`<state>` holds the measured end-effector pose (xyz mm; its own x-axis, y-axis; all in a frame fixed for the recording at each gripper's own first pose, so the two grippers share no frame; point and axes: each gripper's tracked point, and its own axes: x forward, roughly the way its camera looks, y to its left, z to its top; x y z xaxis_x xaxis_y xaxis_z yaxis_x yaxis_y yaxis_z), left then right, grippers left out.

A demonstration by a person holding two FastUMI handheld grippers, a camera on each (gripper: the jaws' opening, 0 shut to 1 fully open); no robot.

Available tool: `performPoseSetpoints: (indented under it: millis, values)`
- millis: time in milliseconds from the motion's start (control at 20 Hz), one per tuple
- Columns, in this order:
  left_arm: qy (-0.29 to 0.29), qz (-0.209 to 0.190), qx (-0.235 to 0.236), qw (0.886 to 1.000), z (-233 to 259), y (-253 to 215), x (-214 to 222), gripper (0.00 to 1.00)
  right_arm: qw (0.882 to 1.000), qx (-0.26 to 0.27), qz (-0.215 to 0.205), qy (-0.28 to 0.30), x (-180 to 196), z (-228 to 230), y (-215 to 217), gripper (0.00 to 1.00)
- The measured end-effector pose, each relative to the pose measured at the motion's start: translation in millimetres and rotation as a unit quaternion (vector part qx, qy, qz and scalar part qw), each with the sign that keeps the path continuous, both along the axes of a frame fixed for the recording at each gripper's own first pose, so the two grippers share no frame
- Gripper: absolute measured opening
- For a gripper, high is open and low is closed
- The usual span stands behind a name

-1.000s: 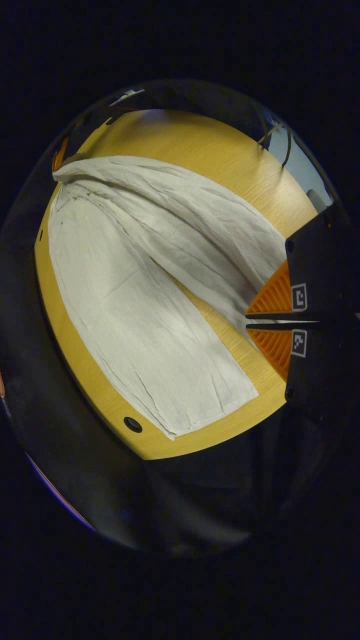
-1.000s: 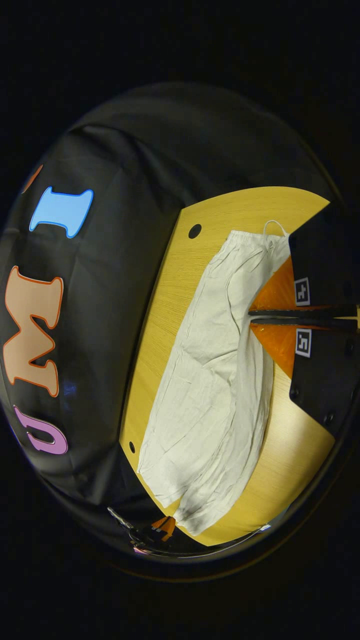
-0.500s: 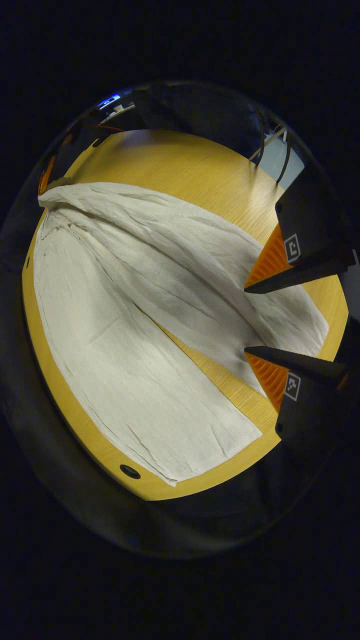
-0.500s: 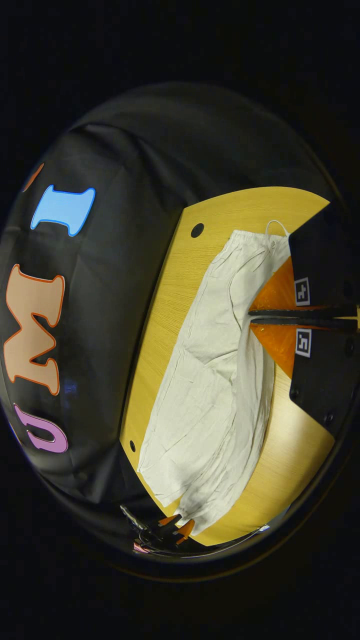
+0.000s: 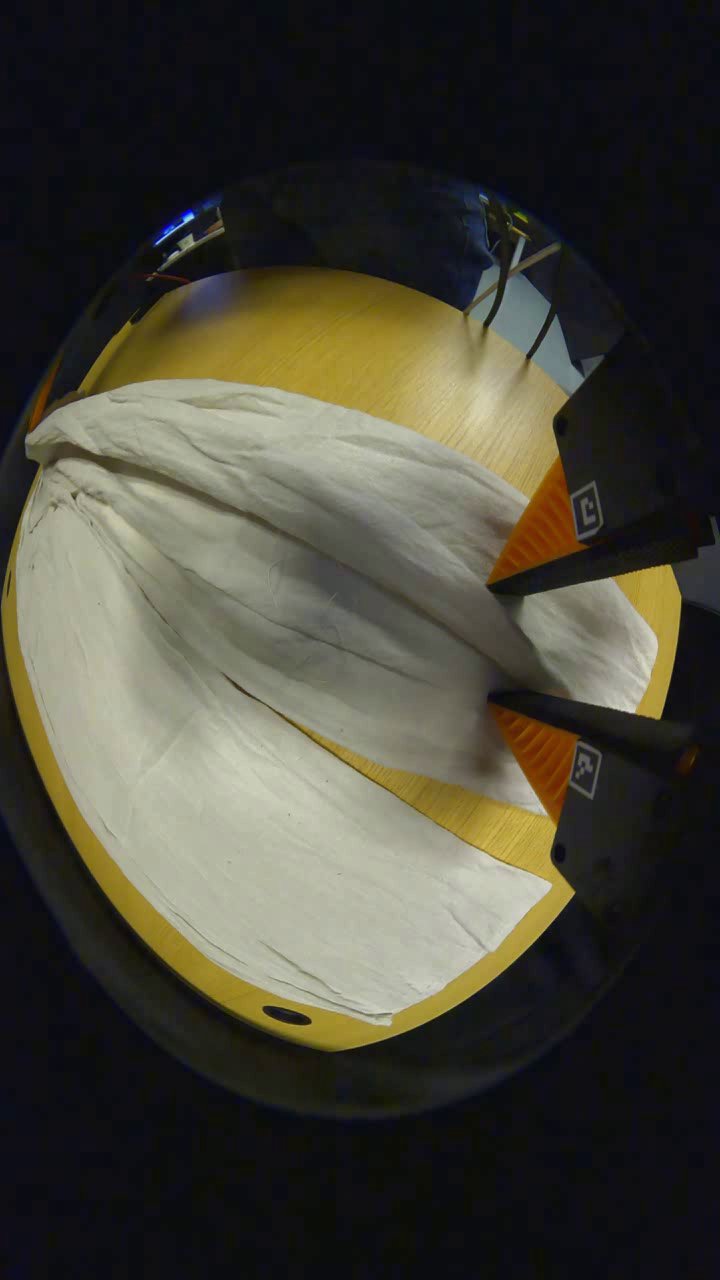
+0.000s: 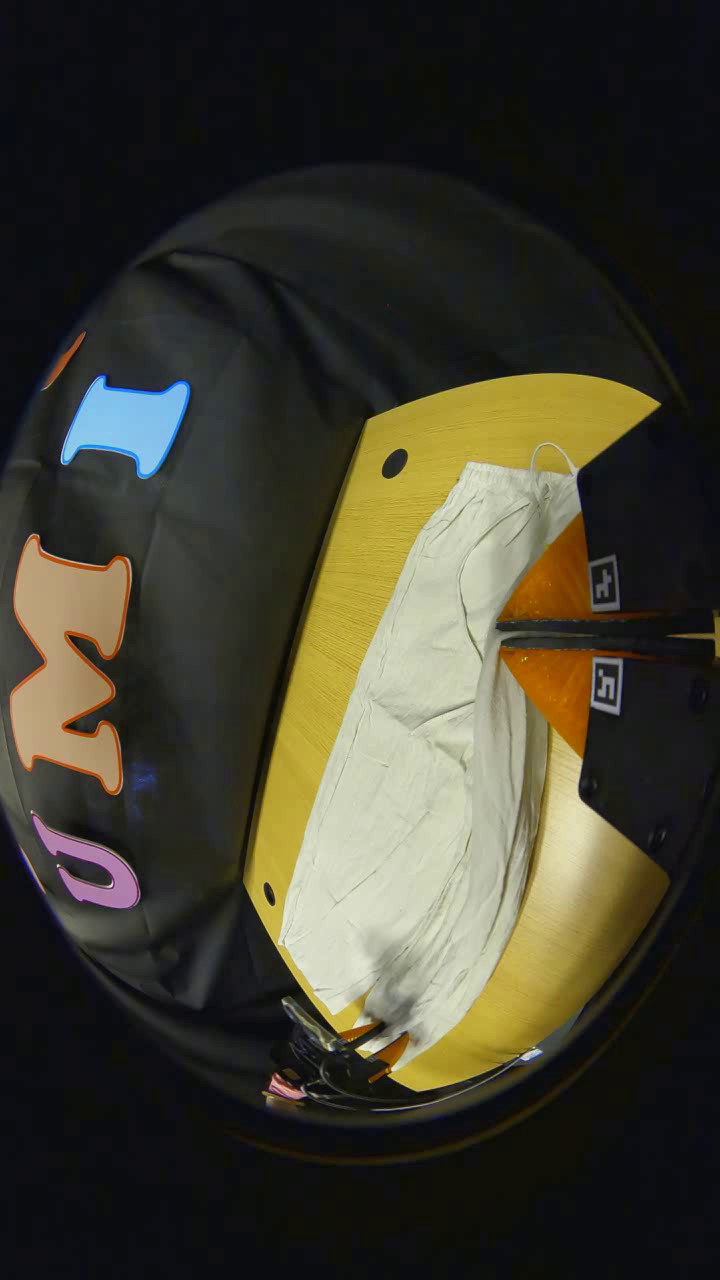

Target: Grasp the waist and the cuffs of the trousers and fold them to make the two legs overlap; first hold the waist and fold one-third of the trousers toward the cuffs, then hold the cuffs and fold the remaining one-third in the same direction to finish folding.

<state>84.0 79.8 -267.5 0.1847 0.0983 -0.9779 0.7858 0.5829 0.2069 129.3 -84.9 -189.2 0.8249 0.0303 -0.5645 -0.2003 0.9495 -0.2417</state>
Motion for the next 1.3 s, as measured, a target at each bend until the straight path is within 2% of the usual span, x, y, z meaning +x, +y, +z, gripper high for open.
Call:
performPoseSetpoints:
  millis: [100,150,250,300,400,500,700,900,1000,1100,1300]
  values:
    - [0.001,-0.002,0.002,1.000,0.1,-1.4,0.0,0.52,1.000,0.000,0.001,0.000,-0.5,0.3,0.6,0.00]
    - [0.006,0.002,0.005,1.000,0.6,-2.0,-2.0,0.46,1.000,-0.001,0.002,0.001,-1.0,0.0,0.2,0.00]
    - [0.009,0.006,0.011,1.000,0.5,-3.8,-5.0,0.26,1.000,0.000,0.003,0.002,-0.7,-1.2,0.9,0.02]
    - [0.012,0.009,0.010,1.000,0.2,-6.9,-8.7,0.00,1.000,-0.001,0.002,0.001,-0.1,-0.9,0.5,0.02]
    - [0.022,0.003,-0.001,1.000,0.4,-15.3,-18.0,0.00,1.000,0.001,0.000,0.000,0.0,0.0,-0.2,0.02]
    - [-0.003,0.005,-0.015,1.000,7.3,-20.9,-14.3,0.00,1.000,0.004,-0.004,-0.004,1.1,1.8,-1.1,0.02]
    - [-0.061,0.051,-0.059,0.995,31.4,-34.0,-3.6,0.00,1.000,0.012,-0.012,-0.011,0.5,6.8,-0.9,0.02]
    - [-0.118,0.060,-0.063,0.989,63.4,-44.6,13.0,0.00,0.999,0.029,-0.025,-0.022,4.4,16.8,-3.8,0.02]
    - [-0.150,0.060,-0.049,0.986,82.0,-48.6,27.6,0.00,0.998,0.036,-0.031,-0.035,10.3,27.5,-6.0,0.02]
    - [-0.192,0.064,-0.036,0.979,104.1,-55.2,50.0,0.00,0.997,0.038,-0.033,-0.055,21.7,42.1,-7.4,0.02]
    - [-0.293,0.094,-0.029,0.951,149.8,-79.9,115.1,0.00,0.994,0.043,-0.045,-0.087,58.9,67.0,-7.2,0.00]
